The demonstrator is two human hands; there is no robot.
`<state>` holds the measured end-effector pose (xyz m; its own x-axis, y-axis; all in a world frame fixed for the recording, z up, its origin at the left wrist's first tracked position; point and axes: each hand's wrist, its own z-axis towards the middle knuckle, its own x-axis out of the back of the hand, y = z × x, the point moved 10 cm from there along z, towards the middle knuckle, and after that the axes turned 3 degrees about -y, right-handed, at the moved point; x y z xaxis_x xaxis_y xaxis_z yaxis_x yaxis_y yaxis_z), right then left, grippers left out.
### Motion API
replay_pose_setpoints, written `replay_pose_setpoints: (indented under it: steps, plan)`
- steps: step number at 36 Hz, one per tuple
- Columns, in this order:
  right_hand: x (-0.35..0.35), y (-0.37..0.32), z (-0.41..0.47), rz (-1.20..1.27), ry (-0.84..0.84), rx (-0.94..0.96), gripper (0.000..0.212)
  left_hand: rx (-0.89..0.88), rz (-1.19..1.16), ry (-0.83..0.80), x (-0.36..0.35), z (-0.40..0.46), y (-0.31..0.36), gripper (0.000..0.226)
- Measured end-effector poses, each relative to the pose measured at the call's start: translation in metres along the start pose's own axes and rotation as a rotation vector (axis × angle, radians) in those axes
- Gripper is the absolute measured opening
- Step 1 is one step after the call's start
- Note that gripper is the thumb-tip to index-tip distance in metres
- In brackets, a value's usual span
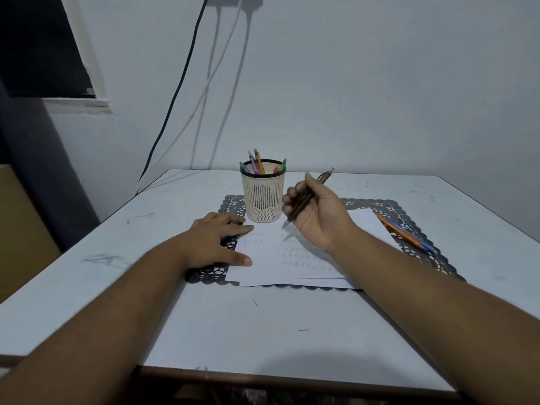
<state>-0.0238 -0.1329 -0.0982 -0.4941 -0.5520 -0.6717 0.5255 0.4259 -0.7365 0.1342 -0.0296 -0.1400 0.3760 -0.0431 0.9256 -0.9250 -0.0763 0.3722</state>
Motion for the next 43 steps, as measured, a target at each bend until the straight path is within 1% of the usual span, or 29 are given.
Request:
replay_pose_setpoints:
  steps: [2,4,6,8,10,11,13,14,16,19,21,29,36,40,43]
  plan:
    - [0.001,0.003,-0.002,-0.187,0.018,0.002,0.059,0.006,0.003,-0.018,-0.001,0.000,-0.001,0.122]
    - [0.000,0.005,-0.006,-0.439,0.045,0.012,0.062,0.016,-0.004,-0.038,-0.002,-0.001,-0.002,0.122]
    - [-0.002,0.012,-0.009,-0.546,0.041,-0.006,0.062,0.026,-0.006,-0.048,-0.003,-0.002,-0.002,0.114]
    - [-0.007,0.018,-0.010,-0.578,0.003,-0.018,0.059,0.037,-0.014,-0.047,-0.003,-0.003,-0.003,0.107]
    - [-0.013,0.027,-0.008,-0.590,-0.056,-0.042,0.050,0.045,-0.012,-0.045,-0.002,-0.003,-0.004,0.105]
    - [-0.016,0.031,-0.007,-0.584,-0.089,-0.052,0.039,0.042,-0.007,-0.043,-0.002,-0.003,-0.004,0.105]
    - [-0.020,0.035,-0.004,-0.597,-0.147,-0.043,0.010,0.041,-0.001,-0.041,-0.002,-0.003,-0.003,0.105]
    - [-0.021,0.036,-0.003,-0.625,-0.163,-0.035,0.009,0.045,-0.003,-0.041,-0.001,-0.004,-0.003,0.105]
    - [-0.022,0.043,-0.003,-0.677,-0.199,-0.051,0.019,0.051,-0.008,-0.042,-0.001,-0.005,-0.002,0.105]
    - [-0.024,0.053,-0.008,-0.716,-0.240,-0.102,0.019,0.044,0.003,-0.045,-0.001,-0.005,0.000,0.104]
    - [-0.024,0.054,-0.010,-0.776,-0.246,-0.101,0.018,0.050,0.003,-0.048,-0.001,-0.005,-0.001,0.106]
    - [-0.022,0.050,-0.009,-0.885,-0.198,-0.038,0.020,0.056,0.005,-0.051,-0.003,-0.004,-0.004,0.109]
    - [-0.023,0.054,-0.007,-0.934,-0.221,-0.056,0.025,0.049,0.005,-0.043,-0.002,-0.003,-0.005,0.109]
    - [-0.022,0.054,-0.006,-0.964,-0.212,-0.054,0.023,0.052,0.005,-0.045,-0.003,-0.002,-0.006,0.108]
    - [-0.022,0.051,-0.006,-0.999,-0.189,-0.028,0.017,0.049,-0.004,-0.046,-0.003,-0.004,-0.005,0.108]
